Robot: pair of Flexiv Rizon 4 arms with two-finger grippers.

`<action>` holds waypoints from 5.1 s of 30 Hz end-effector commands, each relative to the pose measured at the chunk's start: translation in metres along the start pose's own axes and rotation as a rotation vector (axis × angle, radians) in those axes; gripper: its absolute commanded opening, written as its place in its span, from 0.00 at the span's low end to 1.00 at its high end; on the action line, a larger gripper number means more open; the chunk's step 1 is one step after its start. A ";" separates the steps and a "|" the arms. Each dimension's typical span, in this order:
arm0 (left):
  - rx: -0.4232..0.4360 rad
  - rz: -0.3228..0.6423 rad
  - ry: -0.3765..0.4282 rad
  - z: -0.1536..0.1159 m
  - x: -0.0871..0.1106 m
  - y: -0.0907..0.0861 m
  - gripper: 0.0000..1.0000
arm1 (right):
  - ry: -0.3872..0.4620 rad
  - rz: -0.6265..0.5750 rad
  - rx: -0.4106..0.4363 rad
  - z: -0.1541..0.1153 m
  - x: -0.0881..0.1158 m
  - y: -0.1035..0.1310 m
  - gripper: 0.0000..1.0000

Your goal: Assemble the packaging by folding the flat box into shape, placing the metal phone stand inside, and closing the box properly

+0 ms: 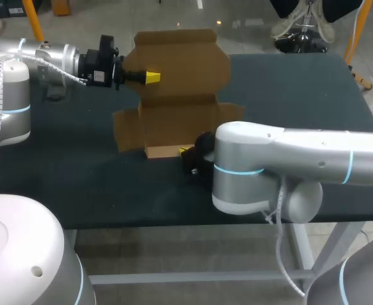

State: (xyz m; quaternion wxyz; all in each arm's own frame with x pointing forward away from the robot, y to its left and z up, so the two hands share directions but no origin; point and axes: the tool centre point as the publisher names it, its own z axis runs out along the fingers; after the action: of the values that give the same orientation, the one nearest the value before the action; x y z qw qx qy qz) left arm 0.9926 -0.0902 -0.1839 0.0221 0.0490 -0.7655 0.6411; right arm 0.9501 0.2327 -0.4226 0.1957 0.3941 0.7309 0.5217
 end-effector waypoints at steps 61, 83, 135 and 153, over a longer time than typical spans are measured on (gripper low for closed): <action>-0.051 0.002 0.027 0.017 0.054 0.041 0.00 | -0.014 0.030 0.013 0.016 0.000 -0.012 0.00; -0.030 -0.009 0.037 0.015 0.055 0.054 0.00 | -0.014 0.030 0.013 0.016 0.000 -0.012 0.00; -0.014 -0.007 0.030 0.011 0.056 0.056 0.00 | 0.153 0.017 -0.055 -0.081 0.016 -0.003 0.00; -0.014 -0.007 0.030 0.011 0.056 0.056 0.00 | 0.205 -0.074 0.002 -0.161 0.004 0.004 0.00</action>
State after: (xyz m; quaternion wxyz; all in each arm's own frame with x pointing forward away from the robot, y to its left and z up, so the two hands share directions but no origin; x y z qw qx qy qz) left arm 0.9312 -0.0940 -0.2320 0.0352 0.0432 -0.7695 0.6363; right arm 0.8492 0.1615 -0.3720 0.1649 0.3257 0.7433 0.5605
